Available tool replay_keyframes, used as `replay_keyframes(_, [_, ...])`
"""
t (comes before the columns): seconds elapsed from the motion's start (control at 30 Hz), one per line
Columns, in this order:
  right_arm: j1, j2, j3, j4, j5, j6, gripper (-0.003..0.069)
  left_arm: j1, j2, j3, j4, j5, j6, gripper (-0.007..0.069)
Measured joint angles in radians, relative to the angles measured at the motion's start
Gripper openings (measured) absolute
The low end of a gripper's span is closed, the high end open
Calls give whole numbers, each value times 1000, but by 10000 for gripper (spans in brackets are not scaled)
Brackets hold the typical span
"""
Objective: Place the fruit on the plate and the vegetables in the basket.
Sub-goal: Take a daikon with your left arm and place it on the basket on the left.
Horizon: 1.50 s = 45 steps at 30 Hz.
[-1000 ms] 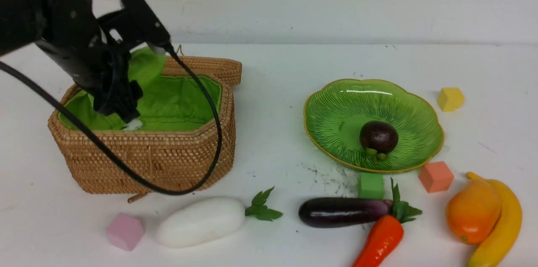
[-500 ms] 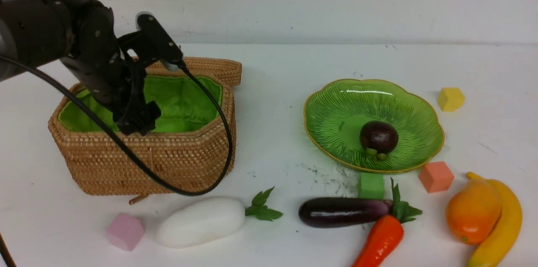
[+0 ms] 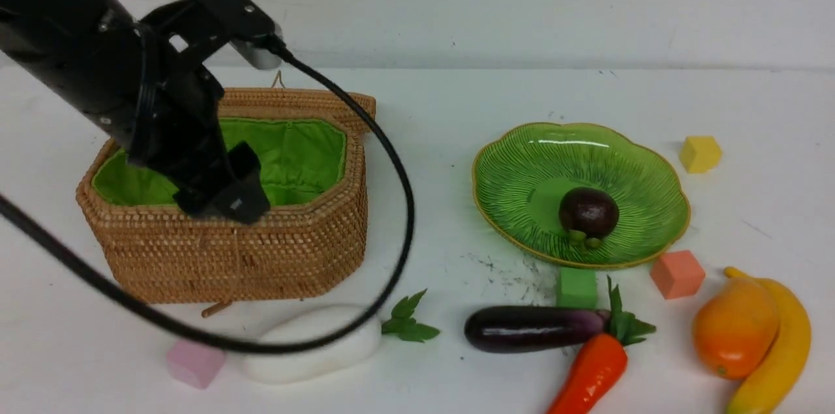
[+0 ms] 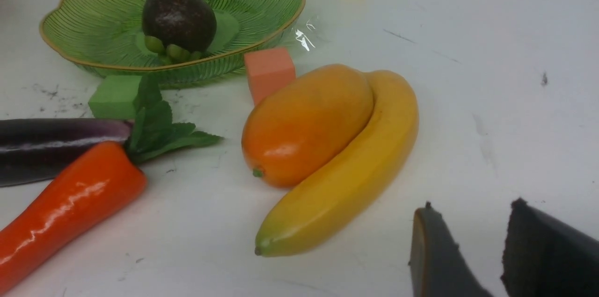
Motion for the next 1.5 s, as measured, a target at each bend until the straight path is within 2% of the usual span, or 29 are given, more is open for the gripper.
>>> replay_keyframes(0.1, [0,0,0,0,0,0,245,-96,-2,83,-71,47,5,572])
replay_keyframes(0.2, [0,0,0,0,0,0,245,-157,15,182,-56,-53,9,571])
replay_keyframes(0.4, [0,0,0,0,0,0,245,-166,96,266,16,-277,9,572])
replay_keyframes(0.73, [0,0,0,0,0,0,245,-166,254,267,80,-398,9,642])
replay_keyframes(0.9, [0,0,0,0,0,0,245,-166,306,267,83,-383,31,623])
replay_keyframes(1.07, [0,0,0,0,0,0,245,-166,321,266,49,-313,59,507])
replay_keyframes(1.37, [0,0,0,0,0,0,245,-166,260,266,13,-230,65,510])
replay_keyframes(1.5, [0,0,0,0,0,0,245,-166,123,257,36,-166,91,510])
